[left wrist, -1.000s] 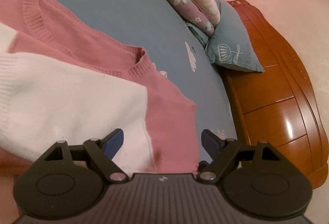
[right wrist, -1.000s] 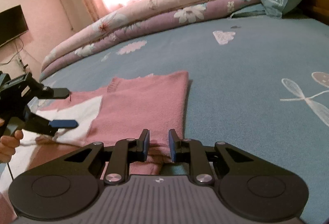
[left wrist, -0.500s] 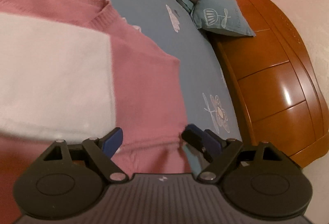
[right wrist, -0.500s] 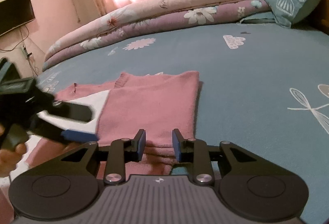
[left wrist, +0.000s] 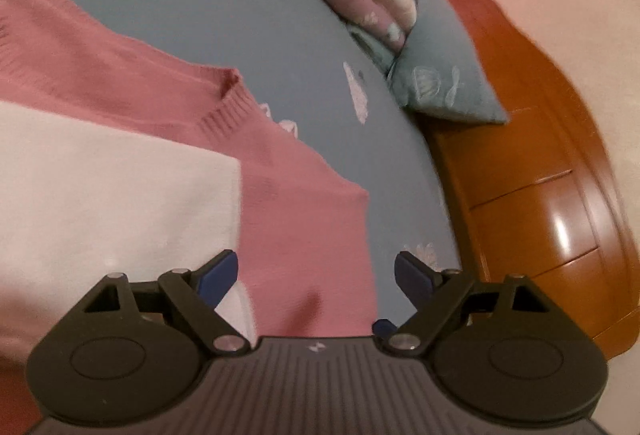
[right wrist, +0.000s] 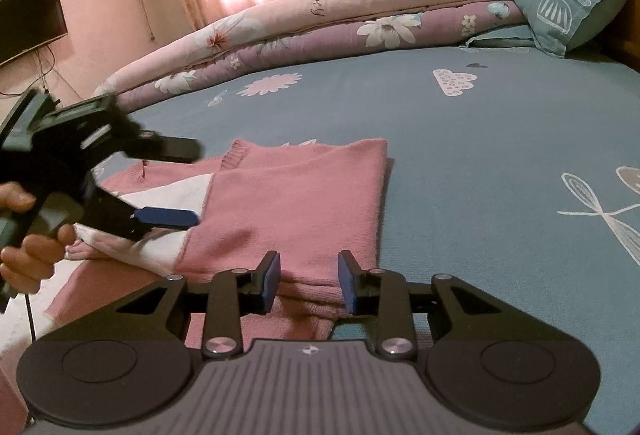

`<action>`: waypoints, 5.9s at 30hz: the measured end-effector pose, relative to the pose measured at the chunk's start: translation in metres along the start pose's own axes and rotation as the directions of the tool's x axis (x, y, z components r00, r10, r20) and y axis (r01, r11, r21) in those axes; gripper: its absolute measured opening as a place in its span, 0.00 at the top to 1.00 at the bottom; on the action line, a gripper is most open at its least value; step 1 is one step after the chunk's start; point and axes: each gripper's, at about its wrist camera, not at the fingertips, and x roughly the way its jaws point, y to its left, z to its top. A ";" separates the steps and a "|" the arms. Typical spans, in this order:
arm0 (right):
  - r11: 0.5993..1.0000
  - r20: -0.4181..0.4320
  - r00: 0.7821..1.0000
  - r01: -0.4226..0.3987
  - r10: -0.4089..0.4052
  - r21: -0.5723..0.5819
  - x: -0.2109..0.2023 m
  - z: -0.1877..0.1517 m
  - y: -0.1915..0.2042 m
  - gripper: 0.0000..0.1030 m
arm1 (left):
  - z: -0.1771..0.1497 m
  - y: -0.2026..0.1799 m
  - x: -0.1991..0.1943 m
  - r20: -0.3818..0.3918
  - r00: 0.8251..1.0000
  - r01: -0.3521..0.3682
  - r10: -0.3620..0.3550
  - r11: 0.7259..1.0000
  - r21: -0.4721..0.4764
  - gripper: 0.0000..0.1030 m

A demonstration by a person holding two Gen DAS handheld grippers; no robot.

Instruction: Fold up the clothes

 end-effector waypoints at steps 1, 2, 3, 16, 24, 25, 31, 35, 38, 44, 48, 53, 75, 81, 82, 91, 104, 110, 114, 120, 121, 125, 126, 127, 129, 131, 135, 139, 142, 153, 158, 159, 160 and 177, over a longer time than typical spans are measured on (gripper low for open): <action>1.000 0.000 1.000 0.000 0.000 0.001 0.000 0.000 0.000 0.65 | -0.001 0.004 -0.009 0.015 1.000 -0.009 0.009 1.000 -0.008 0.17; 1.000 0.000 1.000 0.000 0.000 0.002 0.000 0.000 0.000 0.65 | -0.001 0.006 -0.016 0.029 0.999 -0.022 0.022 1.000 -0.013 0.17; 1.000 -0.001 1.000 0.001 -0.001 0.003 -0.001 0.000 0.000 0.65 | 0.001 0.011 -0.025 0.045 0.998 -0.039 0.040 0.999 -0.021 0.17; 1.000 -0.002 1.000 0.016 -0.016 -0.026 0.000 0.000 0.007 0.57 | 0.028 0.011 -0.049 0.141 0.989 -0.029 0.035 0.998 -0.050 0.16; 0.999 -0.002 1.000 0.018 -0.018 -0.034 -0.001 0.000 0.006 0.57 | 0.027 0.001 0.022 0.078 0.988 -0.131 0.131 0.991 -0.008 0.16; 0.999 -0.003 1.000 0.019 -0.019 -0.031 -0.001 0.000 0.005 0.57 | 0.027 0.003 0.017 0.095 0.985 -0.145 0.146 0.989 -0.017 0.16; 0.999 -0.014 0.999 0.042 -0.042 0.009 -0.001 0.001 -0.001 0.49 | 0.033 0.013 -0.026 0.171 0.954 -0.235 0.245 0.969 -0.077 0.16; 0.999 -0.012 0.999 0.049 -0.049 0.020 -0.003 0.003 0.000 0.49 | 0.024 0.009 -0.036 0.160 0.972 -0.163 0.171 0.985 -0.063 0.16; 0.999 -0.012 0.998 0.054 -0.053 0.009 -0.005 0.005 0.003 0.49 | 0.015 0.010 -0.031 0.114 0.979 -0.164 0.167 0.986 -0.040 0.15; 0.997 0.003 0.997 0.082 -0.082 -0.004 -0.020 0.010 0.003 0.49 | 0.004 0.015 -0.050 0.113 0.945 -0.300 0.306 0.952 -0.068 0.17; 0.999 0.031 0.998 0.045 -0.045 0.021 -0.038 0.018 0.002 0.39 | -0.017 -0.010 -0.083 0.074 0.913 -0.404 0.402 0.914 0.020 0.16; 0.996 0.037 0.997 -0.065 0.063 0.065 -0.060 0.023 0.013 0.39 | -0.073 -0.042 -0.124 0.029 0.901 -0.432 0.432 0.893 0.129 0.15; 0.872 0.012 0.933 -0.341 0.361 0.352 -0.183 -0.152 0.129 0.19 | -0.275 -0.056 -0.193 -0.053 0.963 -0.257 0.265 0.959 0.124 0.10; 0.738 0.049 0.840 -0.500 0.540 0.453 -0.177 -0.181 0.146 0.19 | -0.291 -0.042 -0.204 0.013 0.962 -0.275 0.274 0.960 0.051 0.10; 0.720 0.050 0.830 -0.511 0.556 0.470 -0.174 -0.181 0.146 0.19 | -0.293 -0.037 -0.209 0.028 0.966 -0.258 0.257 0.966 0.020 0.10; 0.688 -0.028 0.824 -0.454 0.567 0.566 -0.149 -0.184 0.147 0.37 | -0.290 -0.022 -0.232 0.108 0.963 -0.243 0.247 0.969 -0.050 0.10; 0.763 -0.083 0.875 -0.365 0.477 0.533 -0.145 -0.197 0.158 0.39 | -0.296 -0.020 -0.220 0.059 0.978 -0.196 0.198 0.980 -0.033 0.10; 0.717 0.046 0.855 -0.462 0.517 0.523 -0.157 -0.193 0.151 0.40 | -0.296 -0.021 -0.220 0.058 0.985 -0.160 0.163 0.986 -0.045 0.10; 0.708 0.122 0.867 -0.468 0.482 0.528 -0.170 -0.190 0.134 0.39 | -0.297 -0.023 -0.212 0.035 0.994 -0.098 0.100 0.994 -0.055 0.09; 0.817 0.098 0.961 -0.273 0.260 0.508 -0.181 -0.187 0.121 0.31 | -0.305 -0.026 -0.176 -0.052 0.998 -0.049 0.047 0.998 -0.037 0.09; 0.833 0.091 0.971 -0.238 0.223 0.500 -0.182 -0.187 0.120 0.31 | -0.307 -0.025 -0.169 -0.069 0.997 -0.043 0.040 0.998 -0.046 0.09; 0.889 0.045 0.995 -0.098 0.087 0.447 -0.185 -0.189 0.119 0.28 | -0.316 -0.021 -0.153 -0.118 0.993 0.006 -0.015 0.997 -0.082 0.08; 0.902 0.036 0.998 -0.070 0.060 0.426 -0.186 -0.188 0.121 0.28 | -0.318 -0.023 -0.152 -0.139 0.990 0.016 -0.027 0.997 -0.074 0.08; 0.916 0.029 0.999 -0.044 0.036 0.398 -0.186 -0.188 0.123 0.27 | -0.318 -0.024 -0.152 -0.153 0.988 0.023 -0.034 0.997 -0.071 0.08; 0.945 0.015 1.000 0.010 -0.016 0.328 -0.188 -0.188 0.130 0.25 | -0.316 -0.028 -0.159 -0.127 0.991 0.033 -0.041 0.997 -0.068 0.08; 0.970 0.008 0.998 0.065 -0.069 0.235 -0.194 -0.189 0.138 0.23 | -0.311 -0.030 -0.167 -0.084 0.996 0.037 -0.043 0.997 -0.067 0.08; 0.990 0.004 0.992 0.126 -0.127 0.070 -0.202 -0.192 0.157 0.22 | -0.302 -0.028 -0.169 -0.050 0.997 0.052 -0.057 0.994 -0.097 0.07; 0.990 0.009 0.991 0.133 -0.132 -0.040 -0.210 -0.197 0.178 0.24 | -0.304 -0.025 -0.157 -0.059 0.997 0.044 -0.050 0.993 -0.107 0.07; 0.979 0.044 0.990 0.136 -0.131 -0.151 -0.218 -0.204 0.201 0.45 | -0.306 -0.018 -0.154 -0.075 0.997 0.023 -0.032 0.993 -0.112 0.07; 0.974 -0.070 0.993 0.083 -0.100 -0.211 -0.216 -0.222 0.222 0.66 | -0.314 -0.007 -0.161 -0.081 0.994 0.056 -0.067 0.990 -0.128 0.07; 0.979 -0.018 0.998 0.061 -0.066 -0.197 -0.224 -0.204 0.220 0.57 | -0.305 -0.021 -0.179 -0.008 1.000 0.028 -0.028 0.999 -0.030 0.07; 0.974 -0.006 0.996 0.087 -0.090 -0.209 -0.221 -0.198 0.218 0.55 | -0.303 -0.020 -0.182 0.006 1.000 0.017 -0.017 1.000 -0.024 0.07; 0.969 0.006 0.993 0.113 -0.114 -0.221 -0.218 -0.192 0.216 0.53 | -0.302 -0.019 -0.184 0.017 1.000 0.007 -0.007 1.000 -0.024 0.07; 0.991 -0.044 0.990 0.133 -0.132 0.016 -0.191 -0.172 0.162 0.33 | -0.312 -0.005 -0.180 0.002 1.000 -0.022 0.022 0.999 -0.042 0.06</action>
